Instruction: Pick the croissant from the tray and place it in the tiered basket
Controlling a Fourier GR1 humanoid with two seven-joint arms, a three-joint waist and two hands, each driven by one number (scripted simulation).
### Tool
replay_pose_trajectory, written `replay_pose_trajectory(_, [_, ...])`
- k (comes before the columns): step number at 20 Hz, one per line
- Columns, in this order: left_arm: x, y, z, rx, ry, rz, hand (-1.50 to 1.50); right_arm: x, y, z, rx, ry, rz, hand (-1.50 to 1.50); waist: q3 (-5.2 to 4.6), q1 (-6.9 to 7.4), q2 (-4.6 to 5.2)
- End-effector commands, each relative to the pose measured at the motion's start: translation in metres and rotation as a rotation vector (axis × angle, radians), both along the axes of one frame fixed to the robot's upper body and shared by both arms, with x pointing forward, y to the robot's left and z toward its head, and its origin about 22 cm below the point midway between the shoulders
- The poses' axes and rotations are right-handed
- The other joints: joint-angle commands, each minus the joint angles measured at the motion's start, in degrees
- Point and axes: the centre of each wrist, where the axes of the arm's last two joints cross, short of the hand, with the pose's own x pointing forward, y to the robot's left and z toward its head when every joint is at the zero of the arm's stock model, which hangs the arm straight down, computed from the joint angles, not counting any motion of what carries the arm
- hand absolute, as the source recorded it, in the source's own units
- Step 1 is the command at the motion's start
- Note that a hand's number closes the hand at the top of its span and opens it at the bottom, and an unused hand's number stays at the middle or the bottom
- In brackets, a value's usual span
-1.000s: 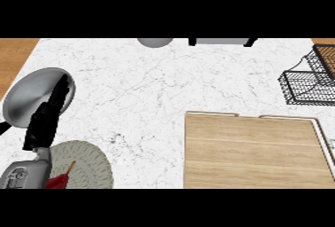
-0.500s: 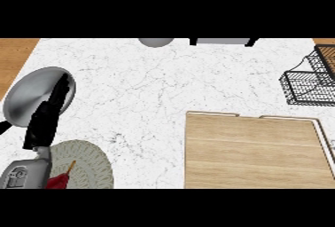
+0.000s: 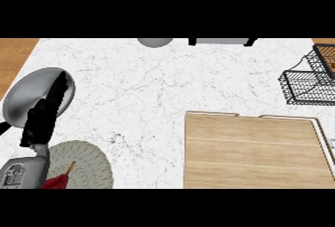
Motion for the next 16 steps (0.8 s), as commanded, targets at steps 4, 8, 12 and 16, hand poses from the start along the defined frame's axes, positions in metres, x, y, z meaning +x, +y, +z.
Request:
replay_pose_trajectory(4, [-0.002,-0.001,-0.006,0.027,-0.008,0.012,0.00,-0.010,-0.017,0.033,0.073,-0.175,-0.066,-1.50,-0.04,-0.45,-0.16])
replay_pose_trajectory(8, [0.002,-0.019,-0.003,-0.002,-0.010,-0.002,0.00,-0.045,-0.055,0.063,0.157,-0.121,-0.163,-1.50,-0.01,-0.41,-0.10])
replay_pose_trajectory(12, [-0.006,0.004,-0.009,-0.001,-0.003,0.022,0.00,-0.089,-0.091,0.073,0.281,-0.099,-0.194,-1.50,0.01,-0.83,-0.12])
replay_pose_trajectory(16, [-0.010,-0.005,-0.004,-0.005,0.000,0.031,0.00,-0.142,-0.123,0.062,0.305,-0.060,-0.196,-1.50,0.09,-1.13,-0.29])
